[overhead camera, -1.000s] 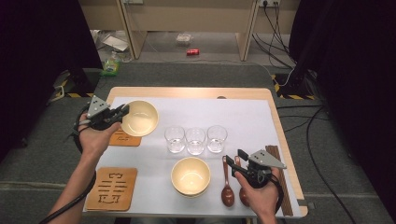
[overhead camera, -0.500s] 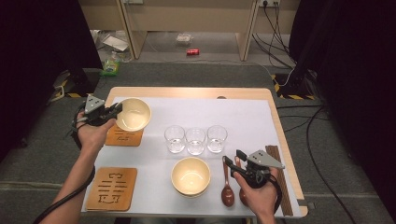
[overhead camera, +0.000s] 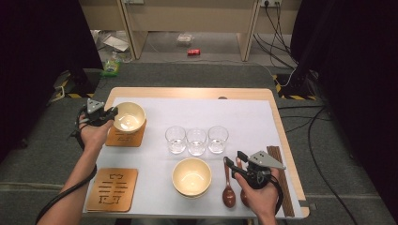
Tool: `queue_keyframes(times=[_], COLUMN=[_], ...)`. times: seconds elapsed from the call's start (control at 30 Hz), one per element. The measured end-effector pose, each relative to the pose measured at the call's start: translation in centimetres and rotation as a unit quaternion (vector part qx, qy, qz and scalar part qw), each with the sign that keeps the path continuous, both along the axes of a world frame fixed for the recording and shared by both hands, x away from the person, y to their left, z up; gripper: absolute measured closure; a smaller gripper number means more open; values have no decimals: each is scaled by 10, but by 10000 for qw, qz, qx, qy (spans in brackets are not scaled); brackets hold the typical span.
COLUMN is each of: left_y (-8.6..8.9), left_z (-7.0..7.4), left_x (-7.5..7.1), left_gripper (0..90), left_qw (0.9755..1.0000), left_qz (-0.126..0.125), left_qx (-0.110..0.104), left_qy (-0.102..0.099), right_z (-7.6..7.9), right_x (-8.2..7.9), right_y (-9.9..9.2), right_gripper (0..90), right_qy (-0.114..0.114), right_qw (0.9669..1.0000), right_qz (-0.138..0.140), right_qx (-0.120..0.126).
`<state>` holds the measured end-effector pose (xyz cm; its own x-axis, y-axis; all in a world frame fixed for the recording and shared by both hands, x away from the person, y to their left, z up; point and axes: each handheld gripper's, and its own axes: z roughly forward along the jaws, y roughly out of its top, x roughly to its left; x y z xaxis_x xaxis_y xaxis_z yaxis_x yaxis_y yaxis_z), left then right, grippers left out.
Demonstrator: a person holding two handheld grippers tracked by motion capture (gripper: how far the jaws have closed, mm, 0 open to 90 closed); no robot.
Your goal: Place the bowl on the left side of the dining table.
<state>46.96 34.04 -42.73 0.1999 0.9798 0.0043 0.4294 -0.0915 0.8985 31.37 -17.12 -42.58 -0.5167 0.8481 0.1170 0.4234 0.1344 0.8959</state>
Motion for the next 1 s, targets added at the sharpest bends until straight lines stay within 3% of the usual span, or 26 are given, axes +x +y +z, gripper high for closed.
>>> queue_keyframes(times=[0.33,0.4,0.7,0.8,1.0], left_y=[8,12,17,21,25], left_z=[-25,-30,-34,-35,-37], left_x=[12,14,16,18,19], left_gripper=[822,822,819,820,816], left_qw=[9993,9988,9976,9962,9947], left_qz=[193,271,342,302,266], left_qx=[-80,-180,-437,-551,-537], left_qy=[314,377,419,607,838], right_z=[-1,-1,-2,-2,-2], right_x=[1,1,1,1,2], right_y=[-1,0,-2,-2,-1], right_gripper=[473,473,472,472,471], right_qy=[-5,5,15,11,-4], right_qw=[10000,10000,10000,10000,10000], right_qz=[-3,3,-2,0,18], right_qx=[-5,-7,-23,-23,-42])
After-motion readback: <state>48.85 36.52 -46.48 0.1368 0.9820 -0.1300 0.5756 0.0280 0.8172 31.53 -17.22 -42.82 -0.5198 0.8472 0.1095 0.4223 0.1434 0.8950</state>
